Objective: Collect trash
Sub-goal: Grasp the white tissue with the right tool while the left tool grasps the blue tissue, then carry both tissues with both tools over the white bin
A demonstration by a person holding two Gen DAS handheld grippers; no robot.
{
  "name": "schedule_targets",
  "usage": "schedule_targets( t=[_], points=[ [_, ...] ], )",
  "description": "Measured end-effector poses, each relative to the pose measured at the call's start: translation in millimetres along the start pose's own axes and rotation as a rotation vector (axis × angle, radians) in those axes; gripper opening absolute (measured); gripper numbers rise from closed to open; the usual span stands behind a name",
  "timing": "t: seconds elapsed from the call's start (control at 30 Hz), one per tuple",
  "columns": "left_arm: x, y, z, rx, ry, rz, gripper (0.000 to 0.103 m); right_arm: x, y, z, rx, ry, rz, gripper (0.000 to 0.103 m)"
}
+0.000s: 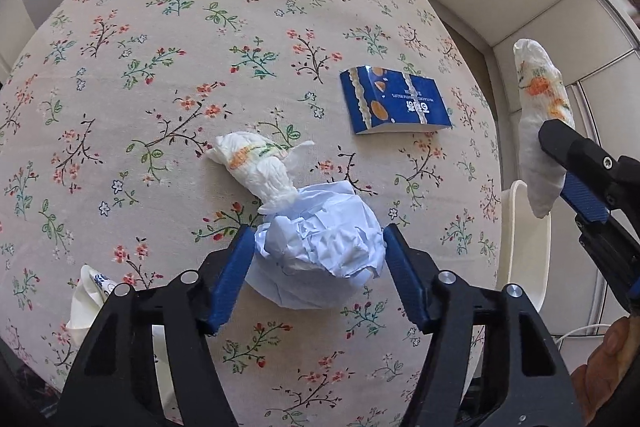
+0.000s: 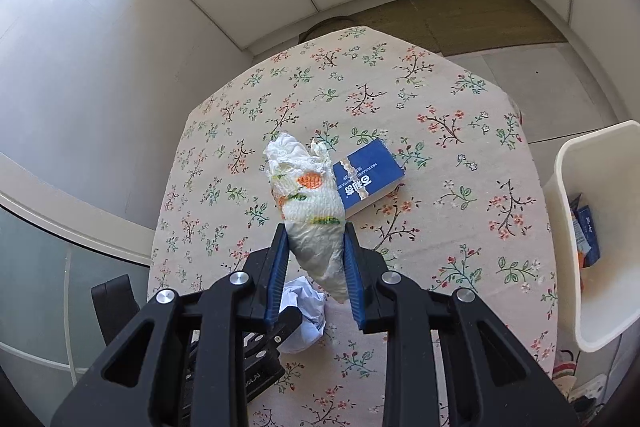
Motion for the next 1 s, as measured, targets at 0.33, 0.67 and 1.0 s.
schedule_targets(
  t=[0.33,0.67,1.0],
  points=[
    [7.9,3.3,-26.2,-0.08,0.07,0.042,0.054,2.0,2.5,-7.5,0.013,0.023,0.004,0.027],
    [36.6,8.1,-60.4,-0.075,0.223,0.08,0.054,5.4,-6.4,-22.0,0.043,0.076,-0.011,0.027],
    [62.7,19.1,-91.9,-0.092,0.378,0.099,0.054,10.2,-13.2,-49.0,0.056,0.171,-0.063,0.027]
  ],
)
Point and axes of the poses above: each gripper's, at about its wrist camera, not at the fingertips, and z roughly the way its jaws point, y to its right, x to its top, the point moved 2 cm from there along z, roughly the way its jaws point, and after that the axes turned 15 degrees about y, right-handed, at the moved point
